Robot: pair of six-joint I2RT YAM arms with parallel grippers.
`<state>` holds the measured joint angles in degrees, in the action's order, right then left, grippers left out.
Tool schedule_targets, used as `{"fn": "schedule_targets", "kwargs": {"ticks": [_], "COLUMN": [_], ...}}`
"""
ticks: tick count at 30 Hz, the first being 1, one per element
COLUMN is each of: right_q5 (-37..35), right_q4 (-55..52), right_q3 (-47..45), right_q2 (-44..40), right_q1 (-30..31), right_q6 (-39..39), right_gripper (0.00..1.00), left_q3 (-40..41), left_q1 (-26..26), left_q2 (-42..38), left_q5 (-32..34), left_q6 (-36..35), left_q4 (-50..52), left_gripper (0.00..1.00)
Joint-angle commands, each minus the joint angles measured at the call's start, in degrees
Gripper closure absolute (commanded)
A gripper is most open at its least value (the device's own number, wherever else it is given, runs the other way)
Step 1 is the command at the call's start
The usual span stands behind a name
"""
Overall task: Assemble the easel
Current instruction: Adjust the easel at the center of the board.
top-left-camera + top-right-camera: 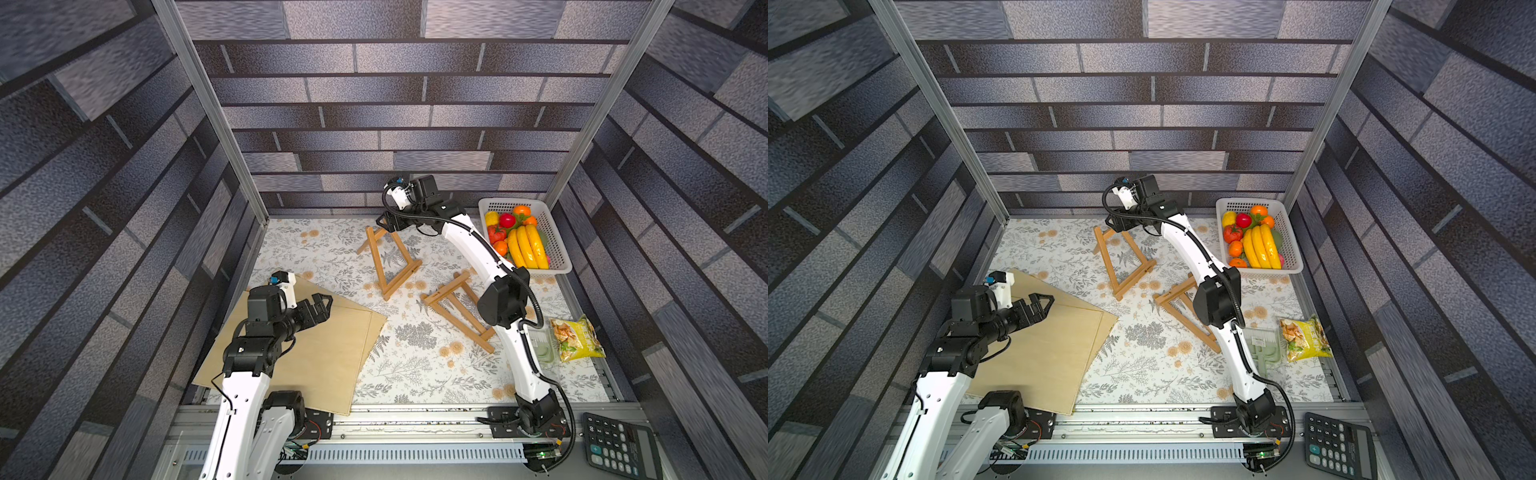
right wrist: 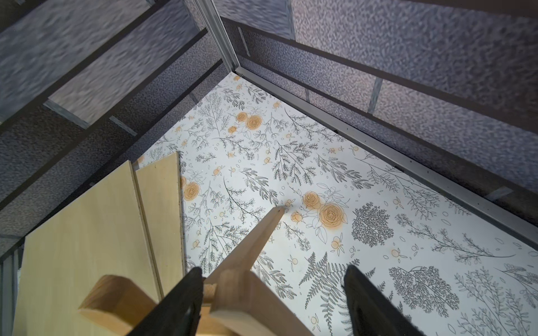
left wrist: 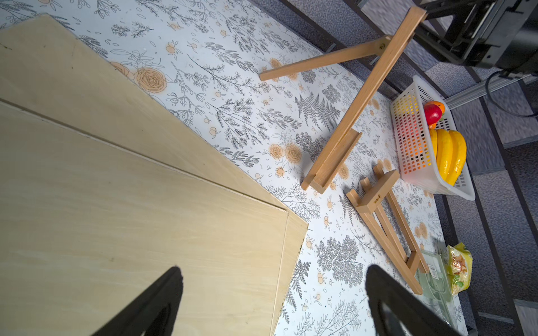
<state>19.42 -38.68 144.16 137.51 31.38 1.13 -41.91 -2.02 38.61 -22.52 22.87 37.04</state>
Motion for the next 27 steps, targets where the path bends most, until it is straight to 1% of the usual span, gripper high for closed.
{"fn": "schedule_targets", "kwargs": {"ticks": [1, 5, 9, 14, 16, 20, 22, 24, 27], "right_q5": [-0.1, 0.3, -1.0, -4.0, -6.0, -13.4, -15.4, -16.7, -18.1], "right_q4": [1.2, 2.3, 3.8, 7.2, 8.9, 10.9, 12.3, 12.0, 9.2], "right_q3": [1.9, 1.6, 0.3, -4.3, -6.0, -8.1, -8.5, -6.7, -1.1], "right_q2": [1.0, 1.6, 1.2, -1.1, -2.0, -3.2, -3.1, -2.3, -0.4], "right_q1": [0.6, 1.2, 1.6, 2.4, 3.2, 5.6, 6.4, 6.6, 6.6], "right_q6": [-0.9, -1.7, -3.1, -4.4, -4.5, -0.7, 0.0, 0.1, 0.9], "right_gripper": [0.34, 0.5, 0.74, 0.85, 0.85, 0.86, 0.86, 0.86, 0.86], "left_q3": [0.2, 0.2, 0.5, 1.1, 1.2, 1.7, 1.8, 1.8, 1.6], "left_q1": [-0.9, -1.5, -1.6, -1.6, -1.7, -1.6, -1.7, -1.6, -1.6], "left_q2": [-0.4, 0.1, 0.2, -0.1, -0.1, -0.4, -0.5, -0.2, 0.9], "left_q5": [-1.7, -2.0, -2.2, -2.2, -2.2, -2.2, -2.3, -2.3, -1.9], "left_q6": [-1.9, -2.2, -2.3, -2.4, -2.4, -2.5, -2.5, -2.4, -1.8], "left_q4": [1.6, 1.5, 1.2, 1.2, 1.4, 1.5, 1.5, 1.2, 0.0], "left_gripper": [0.0, 0.0, 0.0, 0.0, 0.0, 0.0, 0.0, 0.0, 0.0]}}
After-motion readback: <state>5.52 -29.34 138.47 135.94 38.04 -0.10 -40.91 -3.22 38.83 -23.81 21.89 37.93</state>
